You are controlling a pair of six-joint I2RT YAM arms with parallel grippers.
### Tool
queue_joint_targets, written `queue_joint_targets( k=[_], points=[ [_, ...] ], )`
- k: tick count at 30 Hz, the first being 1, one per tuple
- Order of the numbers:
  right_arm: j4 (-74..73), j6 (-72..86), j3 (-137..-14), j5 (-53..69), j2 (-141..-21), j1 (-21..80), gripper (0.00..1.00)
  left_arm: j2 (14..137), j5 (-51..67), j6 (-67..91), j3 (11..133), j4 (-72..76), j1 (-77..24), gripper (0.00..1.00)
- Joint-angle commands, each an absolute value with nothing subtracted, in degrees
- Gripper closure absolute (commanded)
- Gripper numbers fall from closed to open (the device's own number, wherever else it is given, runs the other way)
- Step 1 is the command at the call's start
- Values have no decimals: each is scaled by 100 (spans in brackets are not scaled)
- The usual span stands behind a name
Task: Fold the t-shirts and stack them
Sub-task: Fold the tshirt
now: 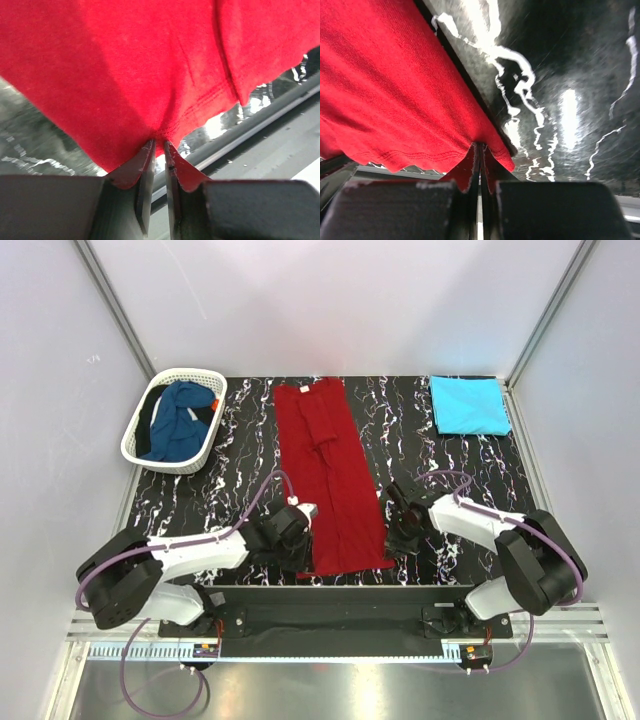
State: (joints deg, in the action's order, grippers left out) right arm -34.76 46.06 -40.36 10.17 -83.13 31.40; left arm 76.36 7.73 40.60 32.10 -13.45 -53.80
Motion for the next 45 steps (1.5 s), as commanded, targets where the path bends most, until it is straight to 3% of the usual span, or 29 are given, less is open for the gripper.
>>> queue_joint_targets(
  k=[1,11,25,34,38,39,45],
  points=[
    [-3761,5132,-4087,485,-8341,3445,100,7515,141,3955,3094,-1942,-5388,79],
    [-4148,5590,-4579,536,-7585,4052,98,6496,-45,3885,3304,-2689,-5379,73],
    [-3762,5203,-4008,176,-8366,4061,100,7005,228,4455,3016,-2189,-5388,74],
    [-4165,5212,-4332,114,-7858,4069,100,6118,105,4255,3489,-3021,-5388,67],
    [-4342,5133,-4359,44,-7559,4052,86,5758,18,4253,3490,-3217,-5353,62],
    [-4368,5020,-4359,35,-7480,4043,77,5687,18,4332,3350,-3217,-5266,61],
    [-4377,4764,-4307,211,-7620,3946,67,5362,455,4341,2831,-2989,-4677,54]
  ],
)
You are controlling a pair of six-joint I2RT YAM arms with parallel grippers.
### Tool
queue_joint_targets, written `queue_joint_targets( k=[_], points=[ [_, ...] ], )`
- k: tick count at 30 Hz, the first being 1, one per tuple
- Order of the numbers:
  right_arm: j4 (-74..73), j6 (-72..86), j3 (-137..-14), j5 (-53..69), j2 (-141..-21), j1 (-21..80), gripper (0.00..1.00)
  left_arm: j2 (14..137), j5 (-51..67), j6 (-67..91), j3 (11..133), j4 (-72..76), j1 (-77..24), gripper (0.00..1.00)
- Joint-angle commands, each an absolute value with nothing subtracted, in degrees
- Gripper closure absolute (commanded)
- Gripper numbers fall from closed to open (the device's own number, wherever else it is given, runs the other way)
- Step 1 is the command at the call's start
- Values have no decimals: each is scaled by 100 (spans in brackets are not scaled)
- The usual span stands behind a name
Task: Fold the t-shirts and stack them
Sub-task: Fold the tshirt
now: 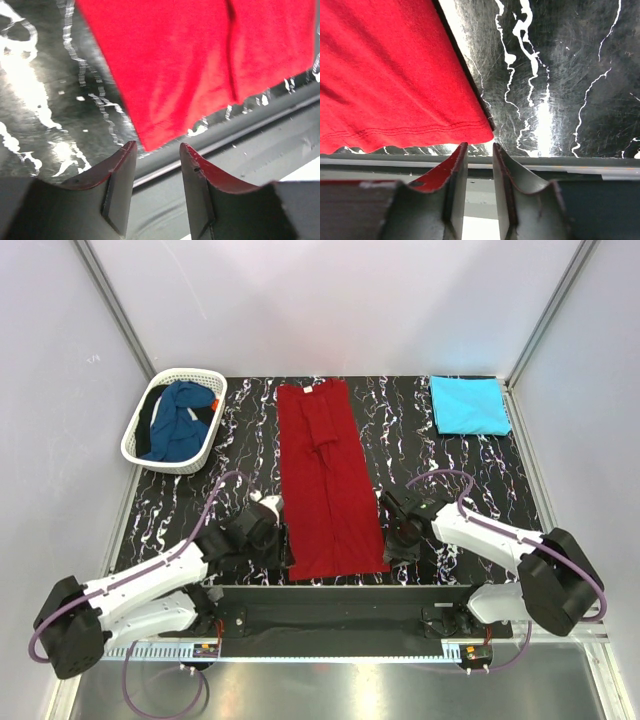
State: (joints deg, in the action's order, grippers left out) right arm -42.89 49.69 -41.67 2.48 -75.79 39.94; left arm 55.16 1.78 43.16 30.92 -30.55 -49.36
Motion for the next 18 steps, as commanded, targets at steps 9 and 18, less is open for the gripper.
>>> queue_joint_targets(
  k=[9,18],
  points=[
    [-3754,4289,-3868,1247,-7480,3183,64,5115,1414,4710,2066,-1926,-4087,50],
    [-3252,4254,-3560,1565,-7593,3129,63,5158,1502,5018,1652,-1495,-4096,53]
  ],
)
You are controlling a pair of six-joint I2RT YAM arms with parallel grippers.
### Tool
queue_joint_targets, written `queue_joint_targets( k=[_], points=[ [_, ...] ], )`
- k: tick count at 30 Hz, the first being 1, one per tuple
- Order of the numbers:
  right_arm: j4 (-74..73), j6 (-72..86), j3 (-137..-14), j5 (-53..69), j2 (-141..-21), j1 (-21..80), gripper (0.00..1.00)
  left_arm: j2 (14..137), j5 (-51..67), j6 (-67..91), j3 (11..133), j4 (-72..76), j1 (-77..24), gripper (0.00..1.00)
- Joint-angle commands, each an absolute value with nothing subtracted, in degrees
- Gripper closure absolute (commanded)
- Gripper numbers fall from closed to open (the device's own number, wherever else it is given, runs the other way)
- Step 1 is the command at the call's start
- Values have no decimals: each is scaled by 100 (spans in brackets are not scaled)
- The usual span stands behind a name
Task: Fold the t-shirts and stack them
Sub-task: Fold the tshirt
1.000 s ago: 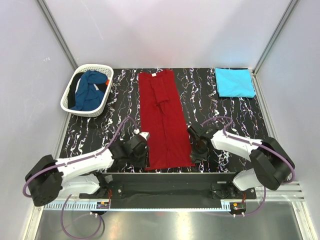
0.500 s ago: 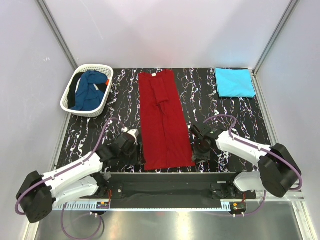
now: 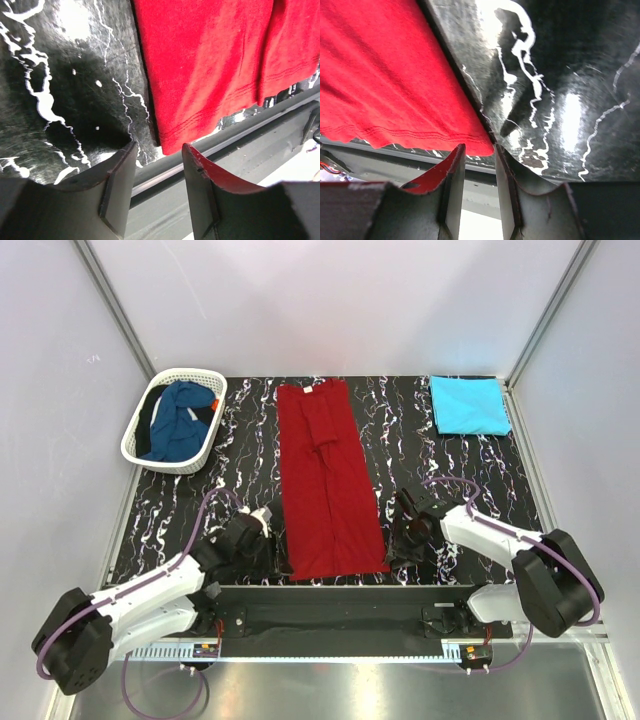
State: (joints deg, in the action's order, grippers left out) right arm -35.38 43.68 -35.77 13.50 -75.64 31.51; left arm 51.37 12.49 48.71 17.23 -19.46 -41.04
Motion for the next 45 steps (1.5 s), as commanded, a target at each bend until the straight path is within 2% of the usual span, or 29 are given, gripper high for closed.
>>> queue_joint_targets(
  k=[1,16,19,20,23,24,26,31,35,40,43,45],
  points=[
    [-3235,4263,-3542,1556,-7620,3129,62,5203,1520,5010,1644,-1477,-4096,54],
    [-3067,4614,-3191,1485,-7532,3120,66,5352,1635,5194,1345,-1081,-4183,58],
    [-3059,4641,-3190,1459,-7497,3120,72,5317,1573,5317,1257,-1011,-4280,60],
    [-3059,4649,-3182,1450,-7488,3120,74,5291,1565,5335,1239,-1019,-4324,65],
    [-3059,4676,-3164,1441,-7392,3120,89,5230,1389,5388,1222,-1151,-4368,77],
    [-3050,4667,-3164,1459,-7366,3129,100,5195,1336,5414,1230,-1282,-4368,82],
    [-3015,4658,-3164,1537,-7261,3129,100,5194,1170,5580,1326,-1554,-4368,100],
    [-2953,4798,-3190,1854,-6821,3155,100,4940,1143,5511,1862,-2082,-4430,100],
    [-3041,5308,-3226,1846,-6233,3629,100,4528,1020,5519,2311,-2627,-4587,100],
    [-3067,5485,-3094,1670,-6003,3973,100,4175,1046,5687,2294,-2795,-4729,100],
    [-3111,5249,-3303,1468,-6152,3981,100,4341,853,5468,2486,-2786,-4650,100],
    [-3146,5055,-3697,1249,-6476,3981,100,4893,1062,5152,2618,-2699,-4282,100]
  ],
)
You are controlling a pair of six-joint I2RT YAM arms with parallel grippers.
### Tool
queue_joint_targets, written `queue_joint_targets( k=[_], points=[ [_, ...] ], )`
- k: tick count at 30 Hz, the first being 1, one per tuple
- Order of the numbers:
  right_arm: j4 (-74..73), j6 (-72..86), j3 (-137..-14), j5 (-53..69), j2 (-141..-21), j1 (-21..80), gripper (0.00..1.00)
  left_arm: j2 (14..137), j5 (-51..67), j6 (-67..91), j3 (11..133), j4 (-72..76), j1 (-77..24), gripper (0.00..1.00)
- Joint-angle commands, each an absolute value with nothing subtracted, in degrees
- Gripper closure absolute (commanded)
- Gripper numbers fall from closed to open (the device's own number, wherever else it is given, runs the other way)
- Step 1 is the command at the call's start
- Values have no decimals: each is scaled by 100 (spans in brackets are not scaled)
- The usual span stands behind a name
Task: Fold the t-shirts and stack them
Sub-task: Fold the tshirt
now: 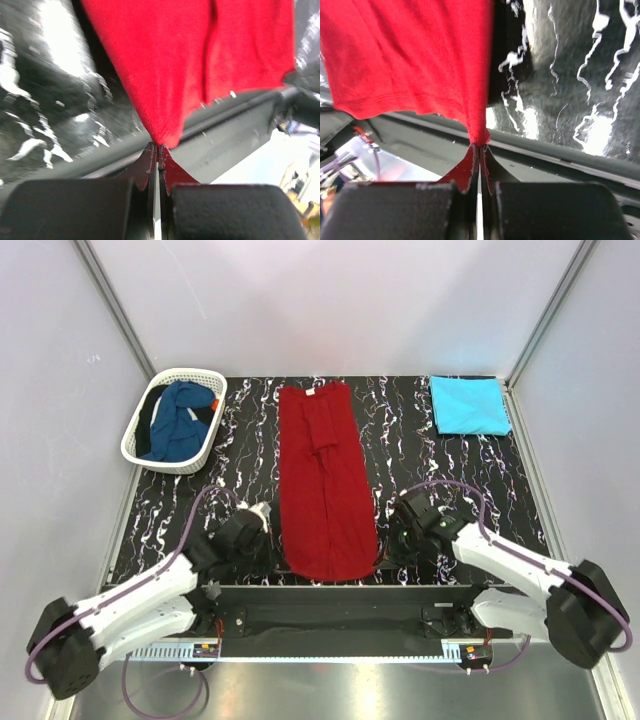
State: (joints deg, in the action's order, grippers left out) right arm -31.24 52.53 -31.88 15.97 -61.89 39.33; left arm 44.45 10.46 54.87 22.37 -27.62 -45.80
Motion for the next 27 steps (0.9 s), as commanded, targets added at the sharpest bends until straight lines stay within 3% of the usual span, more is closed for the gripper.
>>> queue_joint_targets(
  k=[1,8,16,20,27],
  points=[
    [-3164,4793,-3874,1170,-6625,3973,100,5122,1203,5037,2697,-2655,-4132,100],
    [-3208,3526,-5377,817,-8487,3596,100,6572,1327,4010,3953,-2593,-3245,100],
    [-3077,2322,-7039,669,-9675,2857,100,8304,1634,3165,5798,-2716,-2347,100],
    [-2918,2154,-7987,949,-10807,2514,100,9743,1924,2893,6748,-2707,-1882,100],
    [-2830,1899,-9122,853,-11470,2444,100,10660,1810,2768,8023,-2936,-1530,100]
  ],
)
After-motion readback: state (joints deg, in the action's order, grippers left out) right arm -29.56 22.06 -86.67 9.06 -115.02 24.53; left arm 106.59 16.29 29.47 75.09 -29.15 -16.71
